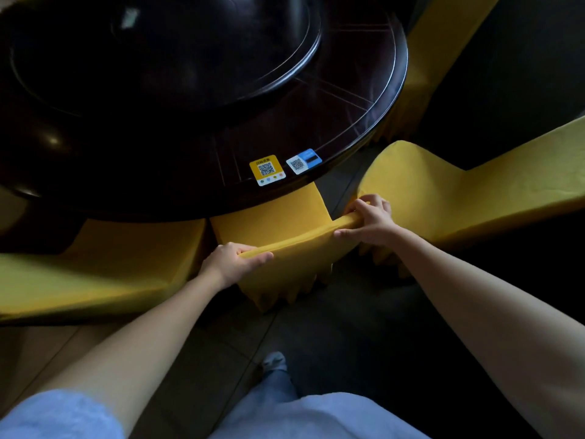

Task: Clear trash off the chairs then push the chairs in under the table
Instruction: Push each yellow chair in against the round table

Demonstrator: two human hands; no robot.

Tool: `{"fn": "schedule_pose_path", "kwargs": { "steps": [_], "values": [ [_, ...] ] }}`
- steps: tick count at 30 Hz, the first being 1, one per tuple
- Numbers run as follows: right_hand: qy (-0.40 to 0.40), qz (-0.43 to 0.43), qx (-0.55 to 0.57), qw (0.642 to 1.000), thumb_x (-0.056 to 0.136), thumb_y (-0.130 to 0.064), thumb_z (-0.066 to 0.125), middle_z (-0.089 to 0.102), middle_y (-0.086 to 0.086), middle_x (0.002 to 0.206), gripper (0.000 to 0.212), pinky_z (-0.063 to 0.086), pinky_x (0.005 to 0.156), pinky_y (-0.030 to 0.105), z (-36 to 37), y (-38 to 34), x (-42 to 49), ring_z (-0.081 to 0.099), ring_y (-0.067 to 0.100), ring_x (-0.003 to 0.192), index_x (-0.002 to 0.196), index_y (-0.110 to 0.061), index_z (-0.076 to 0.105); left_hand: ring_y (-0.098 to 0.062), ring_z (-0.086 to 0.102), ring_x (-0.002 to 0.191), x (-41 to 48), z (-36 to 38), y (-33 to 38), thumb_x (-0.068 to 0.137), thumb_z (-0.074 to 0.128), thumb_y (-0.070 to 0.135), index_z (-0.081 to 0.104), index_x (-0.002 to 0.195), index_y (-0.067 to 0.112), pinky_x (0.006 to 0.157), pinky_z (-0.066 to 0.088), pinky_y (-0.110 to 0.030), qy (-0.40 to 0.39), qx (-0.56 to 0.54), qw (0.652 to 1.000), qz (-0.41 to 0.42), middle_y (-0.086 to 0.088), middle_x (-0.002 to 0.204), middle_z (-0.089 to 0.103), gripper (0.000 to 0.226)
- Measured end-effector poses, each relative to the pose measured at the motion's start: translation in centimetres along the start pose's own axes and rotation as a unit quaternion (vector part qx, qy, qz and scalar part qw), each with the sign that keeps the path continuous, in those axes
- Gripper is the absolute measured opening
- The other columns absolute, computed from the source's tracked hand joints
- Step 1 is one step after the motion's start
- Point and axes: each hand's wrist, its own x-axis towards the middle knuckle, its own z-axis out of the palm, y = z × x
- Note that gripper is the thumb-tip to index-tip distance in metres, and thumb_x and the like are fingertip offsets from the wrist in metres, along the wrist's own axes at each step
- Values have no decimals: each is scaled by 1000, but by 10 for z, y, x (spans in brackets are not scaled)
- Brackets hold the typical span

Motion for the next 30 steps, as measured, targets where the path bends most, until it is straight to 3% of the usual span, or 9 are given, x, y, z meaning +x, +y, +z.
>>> {"fn": "schedule_pose_path", "kwargs": {
  "steps": [4,7,14,25,30],
  "values": [
    [9,-2,9,1000,59,-65,75,23,-2,142,56,28,107,55,0,4,0,10,29,135,103,-39,51,-13,62,86,3,0,0,48,38,94,67,112,26,74,56,-35,-24,-6,1000,6,8,97,67,98],
    [8,4,9,1000,59,-65,75,22,-1,142,59,27,107,54,0,2,-3,9,29,135,106,-38,52,-13,62,91,3,-1,-2,52,41,91,65,116,23,78,56,-37,-36,-4,999,6,5,104,66,96],
    [-1,26,-17,1000,63,-65,72,19,1,147,65,25,109,55,-2,-6,-11,5,30,138,117,-37,51,-14,61,89,0,-3,-1,61,46,81,64,118,24,74,55,-34,-45,9,999,7,5,103,65,83],
    [26,57,-61,996,69,-70,63,2,-1,159,84,9,115,60,11,-7,-21,-15,26,145,140,-37,32,-14,58,97,4,-8,4,59,43,84,58,123,26,87,53,-39,-119,35,992,13,5,108,62,88],
    [77,64,-76,992,80,-67,53,-8,-3,160,78,7,114,59,30,-11,-43,-19,25,144,144,-35,22,-15,59,99,1,-1,1,67,31,83,49,132,27,78,55,-33,-75,110,989,71,2,116,62,87]
  ]
}}
